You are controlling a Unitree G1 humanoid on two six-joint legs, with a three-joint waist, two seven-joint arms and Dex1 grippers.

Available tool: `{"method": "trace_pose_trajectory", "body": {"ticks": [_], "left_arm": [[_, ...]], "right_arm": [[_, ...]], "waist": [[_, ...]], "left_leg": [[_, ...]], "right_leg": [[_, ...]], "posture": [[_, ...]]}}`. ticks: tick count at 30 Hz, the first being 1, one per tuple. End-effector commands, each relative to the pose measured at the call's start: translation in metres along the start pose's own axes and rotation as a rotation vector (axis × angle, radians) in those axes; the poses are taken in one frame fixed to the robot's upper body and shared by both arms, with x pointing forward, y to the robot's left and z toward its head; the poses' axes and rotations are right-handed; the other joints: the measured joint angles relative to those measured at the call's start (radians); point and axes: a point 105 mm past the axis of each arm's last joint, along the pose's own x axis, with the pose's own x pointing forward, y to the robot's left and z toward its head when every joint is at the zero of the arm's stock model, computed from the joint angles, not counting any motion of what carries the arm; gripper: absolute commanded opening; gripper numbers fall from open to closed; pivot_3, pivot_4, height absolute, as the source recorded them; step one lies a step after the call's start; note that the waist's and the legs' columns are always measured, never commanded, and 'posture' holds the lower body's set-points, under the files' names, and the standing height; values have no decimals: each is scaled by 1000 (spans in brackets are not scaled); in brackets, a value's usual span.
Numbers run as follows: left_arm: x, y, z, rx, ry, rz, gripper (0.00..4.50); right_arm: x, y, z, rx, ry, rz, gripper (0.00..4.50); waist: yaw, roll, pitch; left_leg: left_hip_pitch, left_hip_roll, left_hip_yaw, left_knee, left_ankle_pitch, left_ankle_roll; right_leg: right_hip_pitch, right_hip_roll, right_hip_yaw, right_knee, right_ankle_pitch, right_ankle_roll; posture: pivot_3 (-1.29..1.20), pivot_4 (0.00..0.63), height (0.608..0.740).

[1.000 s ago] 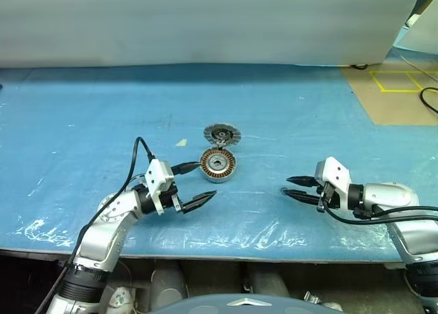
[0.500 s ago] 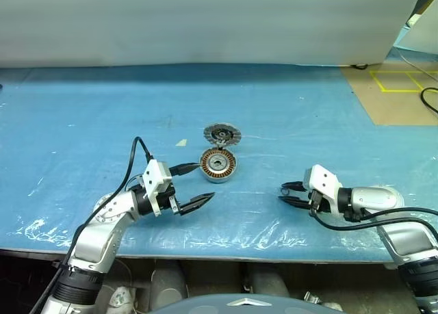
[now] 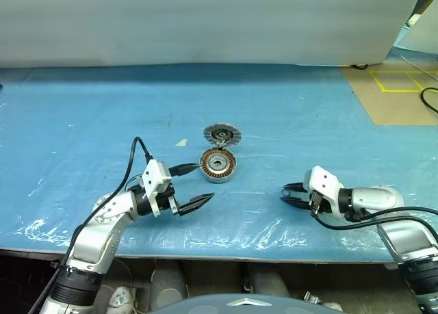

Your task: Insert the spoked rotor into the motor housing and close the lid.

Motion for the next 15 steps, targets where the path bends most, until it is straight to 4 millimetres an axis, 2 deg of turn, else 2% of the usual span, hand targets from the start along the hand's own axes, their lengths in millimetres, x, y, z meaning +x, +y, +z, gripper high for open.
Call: {"method": "trace_pose_trajectory", "body": {"ticks": [1,15], "left_arm": [[2,-3,11,27,-34,-19,4500],[1,-3,10,26,-32,-16,4500]], "right_arm": [[-8,-8,1,-15,2,-35,1635],[-8,-8,-6,5,20,-26,1635]], "waist": [[0,0,0],[0,0,0]], "left_leg": [[0,0,0,0,0,0],[0,0,0,0,0,0]], "right_leg": [[0,0,0,0,0,0],[0,0,0,0,0,0]], "posture": [[0,150,740],[0,150,740]]}}
